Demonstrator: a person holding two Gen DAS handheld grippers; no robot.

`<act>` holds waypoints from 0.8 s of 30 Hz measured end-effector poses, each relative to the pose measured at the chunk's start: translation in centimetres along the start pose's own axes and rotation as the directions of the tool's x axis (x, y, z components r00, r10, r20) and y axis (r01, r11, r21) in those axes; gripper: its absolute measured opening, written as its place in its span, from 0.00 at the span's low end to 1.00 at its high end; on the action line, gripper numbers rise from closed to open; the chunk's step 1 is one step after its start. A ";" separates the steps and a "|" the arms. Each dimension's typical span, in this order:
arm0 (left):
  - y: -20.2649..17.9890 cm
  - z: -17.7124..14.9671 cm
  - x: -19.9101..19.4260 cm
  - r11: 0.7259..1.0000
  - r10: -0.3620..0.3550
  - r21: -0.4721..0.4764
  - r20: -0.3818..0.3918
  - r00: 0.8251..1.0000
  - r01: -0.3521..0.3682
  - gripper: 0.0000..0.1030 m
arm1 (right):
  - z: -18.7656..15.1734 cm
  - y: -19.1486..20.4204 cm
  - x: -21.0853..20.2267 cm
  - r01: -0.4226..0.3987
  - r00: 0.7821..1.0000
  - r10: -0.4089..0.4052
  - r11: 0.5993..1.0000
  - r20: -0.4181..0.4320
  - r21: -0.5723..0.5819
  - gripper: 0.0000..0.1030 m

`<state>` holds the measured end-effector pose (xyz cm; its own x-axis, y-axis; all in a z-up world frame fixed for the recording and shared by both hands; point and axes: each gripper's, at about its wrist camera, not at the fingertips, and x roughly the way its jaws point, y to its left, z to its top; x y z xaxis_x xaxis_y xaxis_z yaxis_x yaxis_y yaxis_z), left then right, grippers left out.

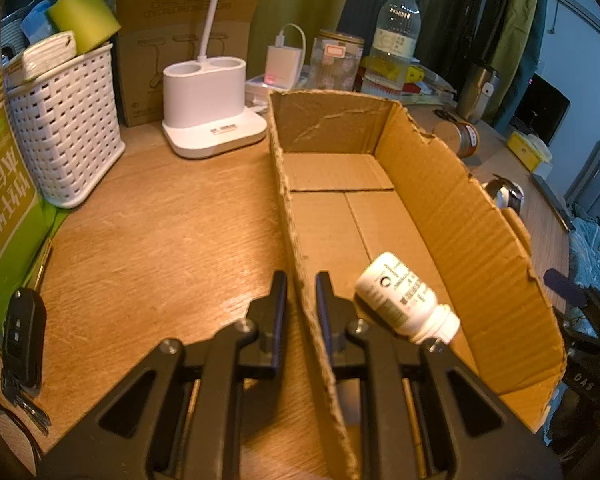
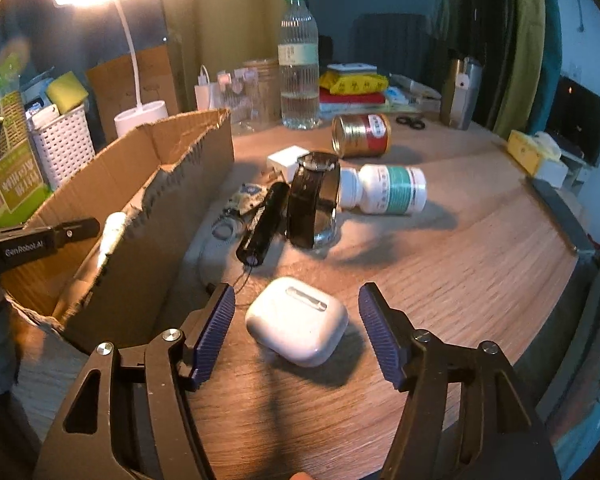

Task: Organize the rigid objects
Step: 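Lower the right gripper around the white earbud case and close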

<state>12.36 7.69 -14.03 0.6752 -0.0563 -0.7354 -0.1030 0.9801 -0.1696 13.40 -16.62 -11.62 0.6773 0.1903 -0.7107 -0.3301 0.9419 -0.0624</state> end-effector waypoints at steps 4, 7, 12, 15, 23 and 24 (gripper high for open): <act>0.0 0.0 0.0 1.000 0.001 0.001 0.000 1.000 -0.001 0.15 | -0.3 0.0 0.5 0.001 1.000 -0.001 1.000 -0.017 0.001 0.66; 0.0 0.0 0.0 1.000 0.001 0.000 0.000 1.000 -0.001 0.15 | -0.4 0.1 0.9 0.001 1.000 -0.001 1.000 -0.025 -0.003 0.66; 0.0 -0.1 0.1 1.000 0.003 0.003 0.003 1.000 -0.003 0.15 | -0.5 0.3 1.6 0.007 0.999 -0.007 1.000 -0.041 -0.008 0.66; 0.0 -0.1 0.0 1.000 0.009 0.001 0.001 1.000 -0.009 0.15 | -0.6 0.3 2.0 0.007 0.999 -0.007 1.000 -0.051 -0.005 0.66; -0.1 -0.1 0.0 1.000 0.014 0.001 -0.002 1.000 -0.014 0.15 | -0.8 0.2 2.1 -0.001 0.999 0.001 1.000 -0.045 -0.001 0.66; -0.1 -0.1 0.0 1.000 0.014 0.000 -0.002 1.000 -0.014 0.15 | -0.8 0.1 2.1 -0.001 0.999 0.001 1.000 -0.044 -0.002 0.66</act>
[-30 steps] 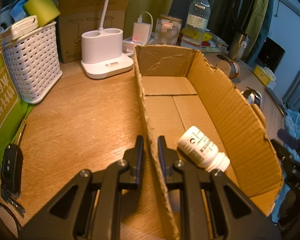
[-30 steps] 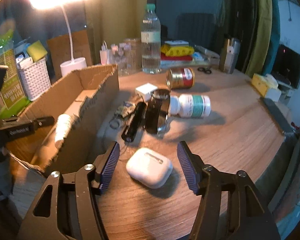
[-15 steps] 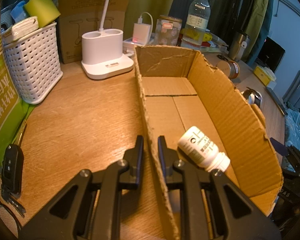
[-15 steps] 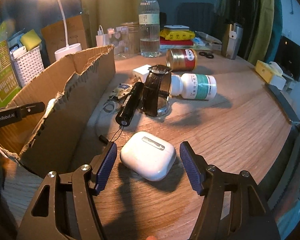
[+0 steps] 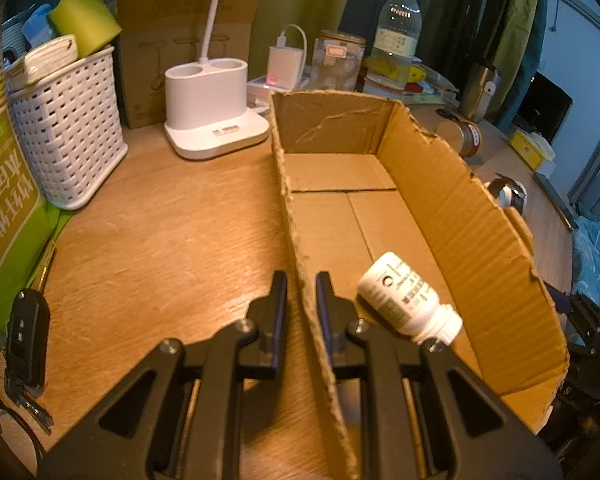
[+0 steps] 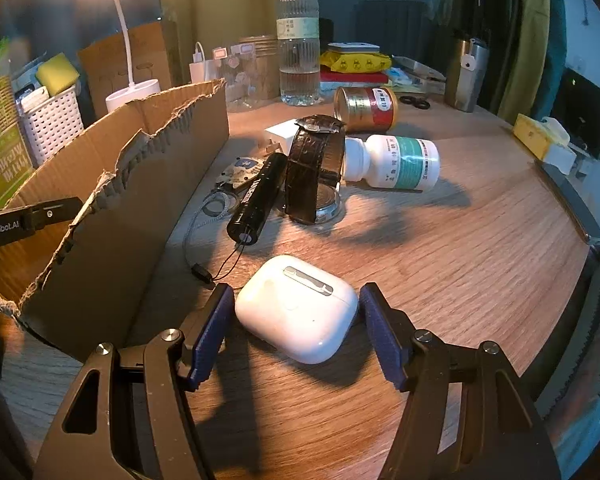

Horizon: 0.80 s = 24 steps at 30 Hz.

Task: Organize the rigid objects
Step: 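Lower the right gripper around the white earbud case and close, then carry the white earbud case with the right gripper into the box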

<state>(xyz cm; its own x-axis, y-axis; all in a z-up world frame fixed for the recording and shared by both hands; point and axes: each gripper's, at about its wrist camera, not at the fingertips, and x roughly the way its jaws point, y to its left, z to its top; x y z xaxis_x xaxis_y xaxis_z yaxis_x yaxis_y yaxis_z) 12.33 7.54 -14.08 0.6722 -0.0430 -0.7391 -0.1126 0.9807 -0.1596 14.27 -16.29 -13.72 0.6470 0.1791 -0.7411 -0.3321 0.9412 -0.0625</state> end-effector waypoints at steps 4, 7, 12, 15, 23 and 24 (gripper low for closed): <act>0.0 0.0 0.0 1.000 0.000 0.001 0.000 1.000 0.000 0.15 | 0.1 0.1 0.0 0.001 1.000 -0.001 1.000 0.002 0.000 0.61; 0.0 0.0 0.0 1.000 0.000 0.001 0.000 1.000 0.000 0.15 | 0.1 0.1 -0.1 0.002 1.000 -0.002 1.000 0.004 -0.001 0.61; 0.0 0.0 0.0 1.000 0.000 0.001 0.001 1.000 0.000 0.15 | 0.0 0.0 -0.1 0.000 1.000 0.000 1.000 0.003 0.000 0.60; 0.0 0.0 0.0 1.000 0.000 0.000 0.000 1.000 0.000 0.15 | -0.1 0.0 -0.1 0.000 1.000 0.000 1.000 0.006 0.001 0.60; 0.0 0.0 0.0 1.000 0.000 0.001 0.000 1.000 0.000 0.15 | 0.5 -0.2 -1.0 0.004 1.000 -0.005 1.000 0.028 0.007 0.60; 0.0 0.0 0.0 1.000 0.000 0.001 0.000 1.000 0.000 0.15 | 0.7 -0.2 -1.1 0.005 0.999 -0.006 1.000 0.032 0.007 0.60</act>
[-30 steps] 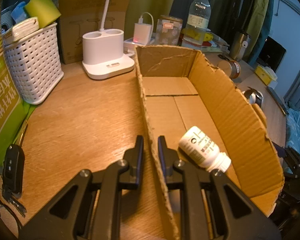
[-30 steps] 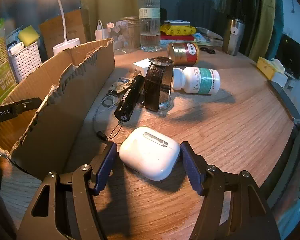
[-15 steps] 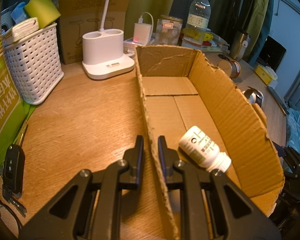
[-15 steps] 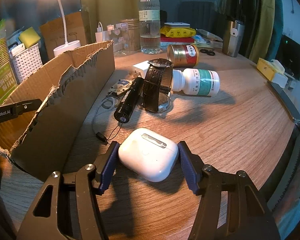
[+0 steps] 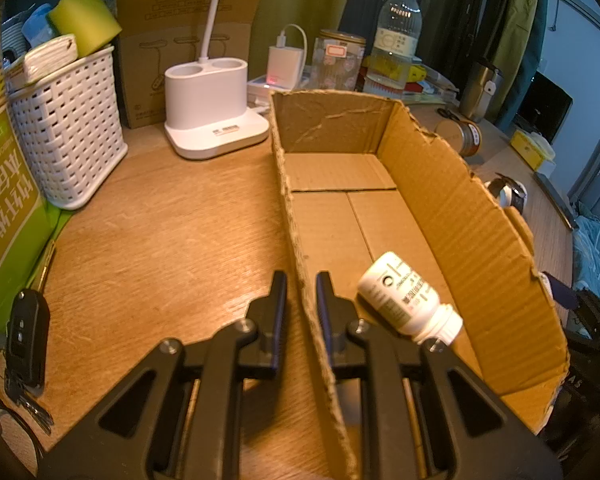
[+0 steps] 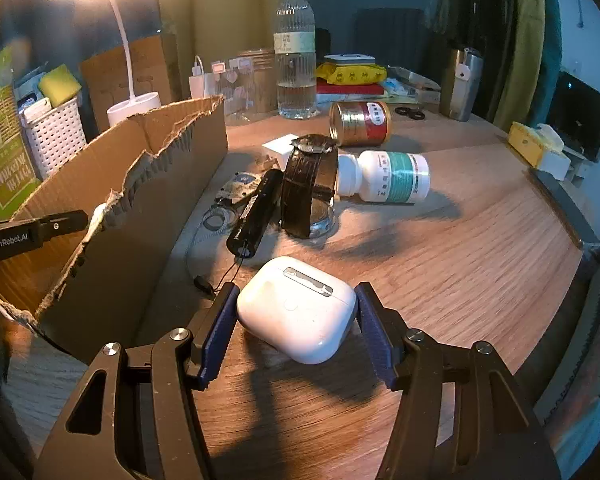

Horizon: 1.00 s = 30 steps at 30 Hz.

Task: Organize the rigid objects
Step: 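Carry the white earbud case with the right gripper into the box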

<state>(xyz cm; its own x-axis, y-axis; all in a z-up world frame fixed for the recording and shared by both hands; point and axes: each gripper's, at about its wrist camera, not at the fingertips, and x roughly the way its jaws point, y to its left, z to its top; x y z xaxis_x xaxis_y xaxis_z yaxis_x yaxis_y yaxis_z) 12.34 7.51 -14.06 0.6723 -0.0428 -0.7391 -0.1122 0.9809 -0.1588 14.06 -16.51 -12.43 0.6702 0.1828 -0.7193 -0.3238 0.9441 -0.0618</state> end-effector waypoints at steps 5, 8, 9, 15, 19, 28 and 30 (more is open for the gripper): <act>0.0 0.0 0.0 1.000 0.000 0.000 0.000 1.000 0.000 0.15 | 0.5 0.0 -0.7 0.006 1.000 -0.006 1.000 0.021 0.000 0.60; 0.0 0.0 0.0 1.000 0.000 0.000 -0.001 1.000 0.000 0.15 | 1.0 0.2 -1.6 0.012 0.999 -0.012 1.000 0.042 -0.005 0.60; 0.0 0.0 0.0 1.000 0.001 0.000 -0.002 1.000 -0.001 0.15 | 1.3 0.3 -1.9 0.015 0.999 -0.014 1.000 0.051 -0.009 0.60; 0.0 0.0 0.1 1.000 0.002 0.000 -0.002 1.000 -0.002 0.15 | 2.8 1.3 -3.4 0.017 0.995 -0.014 0.999 0.095 -0.034 0.60; 0.0 0.0 0.1 1.000 0.002 0.001 -0.003 1.000 -0.002 0.15 | 3.4 1.9 -4.1 0.012 0.994 -0.006 0.999 0.112 -0.053 0.60; 0.0 0.0 0.1 1.000 0.004 0.004 -0.001 1.000 -0.004 0.15 | 4.4 3.1 -4.9 0.000 0.991 0.010 0.997 0.136 -0.078 0.60; 0.0 0.0 0.1 1.000 0.004 0.004 -0.001 1.000 -0.004 0.15 | 4.7 3.6 -5.2 -0.006 0.989 0.019 0.996 0.145 -0.089 0.60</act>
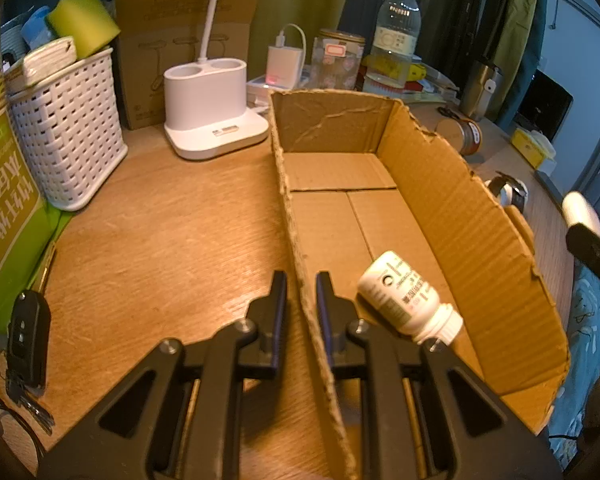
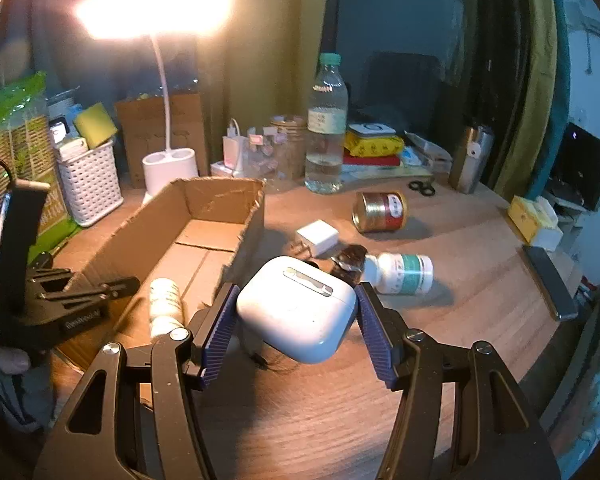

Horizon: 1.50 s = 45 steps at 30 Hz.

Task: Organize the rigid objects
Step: 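Carry the white earbud case with the right gripper into the box, then open the right gripper to drop the earbud case beside the bottle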

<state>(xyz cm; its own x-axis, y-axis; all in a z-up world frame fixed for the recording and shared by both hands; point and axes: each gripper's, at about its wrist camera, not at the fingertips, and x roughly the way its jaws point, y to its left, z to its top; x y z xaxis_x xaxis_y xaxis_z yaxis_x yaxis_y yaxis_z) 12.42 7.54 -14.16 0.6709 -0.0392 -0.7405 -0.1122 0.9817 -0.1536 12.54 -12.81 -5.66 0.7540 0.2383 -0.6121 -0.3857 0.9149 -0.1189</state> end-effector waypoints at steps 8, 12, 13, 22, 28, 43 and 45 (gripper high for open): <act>-0.1 0.0 0.0 1.000 0.001 0.000 0.001 1.000 -0.001 0.15 | 1.1 1.8 0.1 -0.034 0.999 0.035 0.999 0.016 -0.034 0.60; -0.1 0.0 -0.1 1.000 0.002 0.002 0.002 1.000 -0.002 0.15 | 1.4 2.8 0.2 -0.052 0.998 0.053 0.997 0.018 -0.054 0.60; -0.1 0.0 -0.1 1.000 0.002 0.002 0.001 1.000 -0.002 0.15 | 1.5 3.0 0.2 -0.056 0.998 0.057 0.997 0.020 -0.058 0.60; -0.1 0.0 -0.1 1.000 0.002 0.002 0.002 1.000 -0.002 0.15 | 1.9 4.7 0.8 -0.087 0.996 0.089 0.992 0.015 -0.088 0.60; -0.1 0.0 -0.1 1.000 0.002 0.003 0.001 1.000 -0.002 0.15 | 1.7 5.9 1.9 -0.120 0.993 0.119 0.986 -0.017 -0.115 0.60; -0.4 0.0 -0.3 1.000 0.003 0.007 0.004 1.000 -0.003 0.15 | 0.9 7.1 3.7 -0.157 0.986 0.146 0.979 -0.084 -0.134 0.60; -0.3 0.0 -0.3 1.000 0.003 0.006 0.005 1.000 -0.003 0.15 | 0.9 7.0 3.8 -0.154 0.986 0.144 0.979 -0.086 -0.131 0.60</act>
<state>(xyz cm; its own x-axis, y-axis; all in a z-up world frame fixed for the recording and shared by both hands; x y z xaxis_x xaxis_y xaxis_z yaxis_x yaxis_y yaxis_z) 12.27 7.23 -13.84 0.6744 -0.0352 -0.7376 -0.1097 0.9830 -0.1472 13.13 -5.18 -8.14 0.6424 0.3384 -0.6876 -0.5638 0.8164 -0.1249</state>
